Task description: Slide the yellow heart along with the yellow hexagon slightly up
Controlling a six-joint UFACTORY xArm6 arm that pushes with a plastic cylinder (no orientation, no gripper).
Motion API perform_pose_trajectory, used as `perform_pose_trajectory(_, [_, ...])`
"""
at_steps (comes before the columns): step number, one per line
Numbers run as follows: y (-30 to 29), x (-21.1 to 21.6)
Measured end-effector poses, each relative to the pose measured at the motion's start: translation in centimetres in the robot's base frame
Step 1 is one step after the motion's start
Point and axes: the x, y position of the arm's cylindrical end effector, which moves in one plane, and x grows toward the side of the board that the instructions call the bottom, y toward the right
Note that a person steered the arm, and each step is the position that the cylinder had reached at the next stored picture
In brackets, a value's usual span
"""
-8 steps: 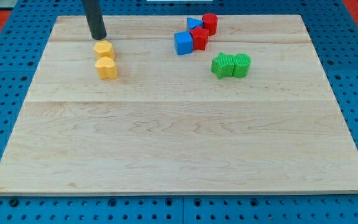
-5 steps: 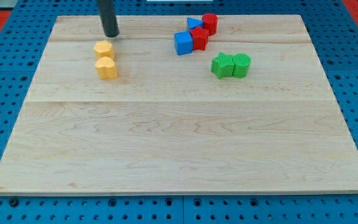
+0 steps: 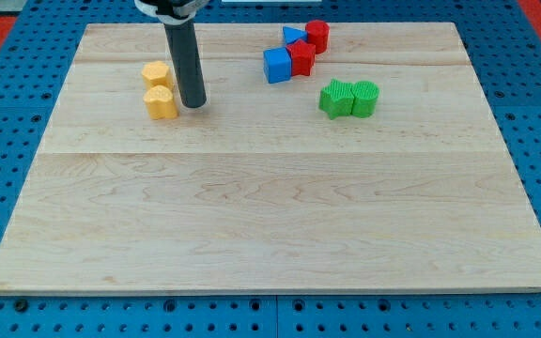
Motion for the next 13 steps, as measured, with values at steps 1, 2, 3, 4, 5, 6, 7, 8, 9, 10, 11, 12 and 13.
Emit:
perform_pose_trajectory(1, [0.0,1.9])
perform_pose_trajectory(2, [-0.6,3.8])
perform_pose_trajectory(3, [-1.4,4.3])
perform_pose_trajectory(4, [-2.4,4.3])
perform_pose_trajectory(5, [-3.5,4.1])
perform_pose_trajectory(6, [-4.5,3.9])
perform_pose_trajectory(7, [-4.3,3.5])
perform_pose_trajectory(8, [-3.2,2.5])
perform_pose_trajectory(9, [-3.2,1.1])
perform_pose_trajectory(10, [-3.2,-0.1])
perform_pose_trajectory(11, [-3.2,-1.4])
perform_pose_trajectory(12, [-3.2,-2.6])
perform_pose_trajectory(13, [-3.2,-3.7])
